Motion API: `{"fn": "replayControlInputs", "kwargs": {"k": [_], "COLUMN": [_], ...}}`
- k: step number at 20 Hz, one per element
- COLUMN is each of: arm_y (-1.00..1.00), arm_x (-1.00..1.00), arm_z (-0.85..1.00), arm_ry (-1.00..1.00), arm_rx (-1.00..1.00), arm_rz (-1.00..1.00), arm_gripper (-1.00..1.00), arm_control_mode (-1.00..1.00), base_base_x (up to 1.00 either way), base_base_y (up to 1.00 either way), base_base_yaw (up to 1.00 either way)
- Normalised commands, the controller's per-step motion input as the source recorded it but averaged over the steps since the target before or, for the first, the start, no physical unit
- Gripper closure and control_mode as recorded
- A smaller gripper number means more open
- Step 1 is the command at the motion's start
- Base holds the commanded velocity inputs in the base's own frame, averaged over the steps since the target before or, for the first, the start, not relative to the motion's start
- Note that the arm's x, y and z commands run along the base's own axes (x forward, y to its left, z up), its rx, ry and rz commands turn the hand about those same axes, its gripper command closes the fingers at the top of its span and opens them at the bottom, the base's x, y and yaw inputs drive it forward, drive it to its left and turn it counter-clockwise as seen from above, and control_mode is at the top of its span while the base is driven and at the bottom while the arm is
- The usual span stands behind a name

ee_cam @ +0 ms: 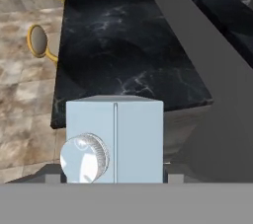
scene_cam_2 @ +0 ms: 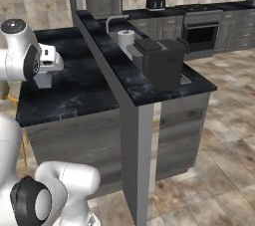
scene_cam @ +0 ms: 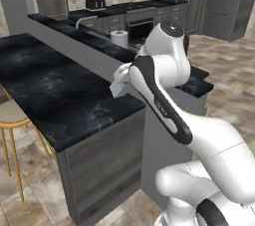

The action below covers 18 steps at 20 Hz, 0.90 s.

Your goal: Move the drinks to the dining counter.

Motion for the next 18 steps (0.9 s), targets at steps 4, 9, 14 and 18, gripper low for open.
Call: {"fn": "replayControlInputs", "kwargs": {"k": [4, 9, 14, 18], "arm_y": [0.26, 0.29, 0.19, 0.18], "arm_x": [1.00, 0.91, 0.45, 0.31], "arm_z": [0.00, -0.09, -0.56, -0.68], "arm_ry": [0.21, 0.22, 0.20, 0.12], "arm_rx": [0.00, 0.00, -0.02, -0.03], "arm_rz": [-0.07, -0.04, 0.00, 0.00], "arm_gripper": [1.00, 1.00, 1.00, 1.00], "arm_control_mode": [-1.00, -1.00, -1.00, -1.00], "base_base_x": [0.00, 0.00, 0.00, 0.00], "base_base_y": [0.00, 0.00, 0.00, 0.00], "base_base_yaw": [0.00, 0.00, 0.00, 0.00]}}
